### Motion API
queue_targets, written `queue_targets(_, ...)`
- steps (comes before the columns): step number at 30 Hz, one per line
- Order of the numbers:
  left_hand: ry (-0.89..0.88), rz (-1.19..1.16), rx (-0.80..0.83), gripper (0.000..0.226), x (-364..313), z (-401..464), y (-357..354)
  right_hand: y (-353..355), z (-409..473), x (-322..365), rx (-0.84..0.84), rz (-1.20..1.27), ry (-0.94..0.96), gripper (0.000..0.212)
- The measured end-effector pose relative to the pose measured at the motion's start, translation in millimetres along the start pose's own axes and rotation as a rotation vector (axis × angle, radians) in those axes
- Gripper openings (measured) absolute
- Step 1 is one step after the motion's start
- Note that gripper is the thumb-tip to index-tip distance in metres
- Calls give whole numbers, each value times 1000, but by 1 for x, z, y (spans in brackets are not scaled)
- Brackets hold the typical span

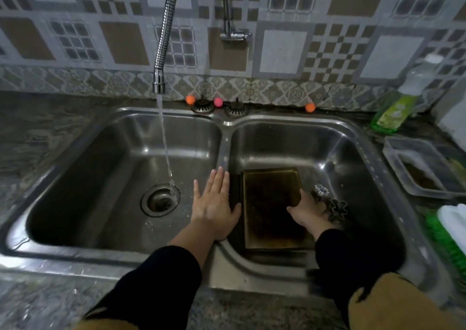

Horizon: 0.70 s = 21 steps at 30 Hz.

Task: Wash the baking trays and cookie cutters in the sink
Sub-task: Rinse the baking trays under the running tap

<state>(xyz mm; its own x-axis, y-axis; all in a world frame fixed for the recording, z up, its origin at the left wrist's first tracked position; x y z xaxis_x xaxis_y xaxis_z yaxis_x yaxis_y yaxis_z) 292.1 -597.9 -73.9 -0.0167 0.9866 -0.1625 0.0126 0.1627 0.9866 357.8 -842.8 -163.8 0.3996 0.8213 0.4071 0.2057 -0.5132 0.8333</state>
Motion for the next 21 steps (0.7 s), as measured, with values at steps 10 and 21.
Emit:
queue_targets(10,-35,-35,73,78,1,2,2,22,-19,56,-31,20,197,62)
queue_targets(21,51,-165,-1010,56,64,43,254,146,-57,244,-322,496,664,42)
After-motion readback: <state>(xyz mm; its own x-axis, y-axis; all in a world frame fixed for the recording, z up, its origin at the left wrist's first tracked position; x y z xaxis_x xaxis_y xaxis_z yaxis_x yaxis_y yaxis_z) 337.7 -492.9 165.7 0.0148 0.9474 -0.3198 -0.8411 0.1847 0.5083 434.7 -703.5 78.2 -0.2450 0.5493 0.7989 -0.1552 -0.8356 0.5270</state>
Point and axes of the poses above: each hand's wrist, its own z-axis towards the middle knuckle, its own y-axis out of the back of the hand, x = y × z, the point moved 10 cm from there along z, towards the middle knuckle, and after that the axes turned 7 degrees about -x, right-handed, at the moved point
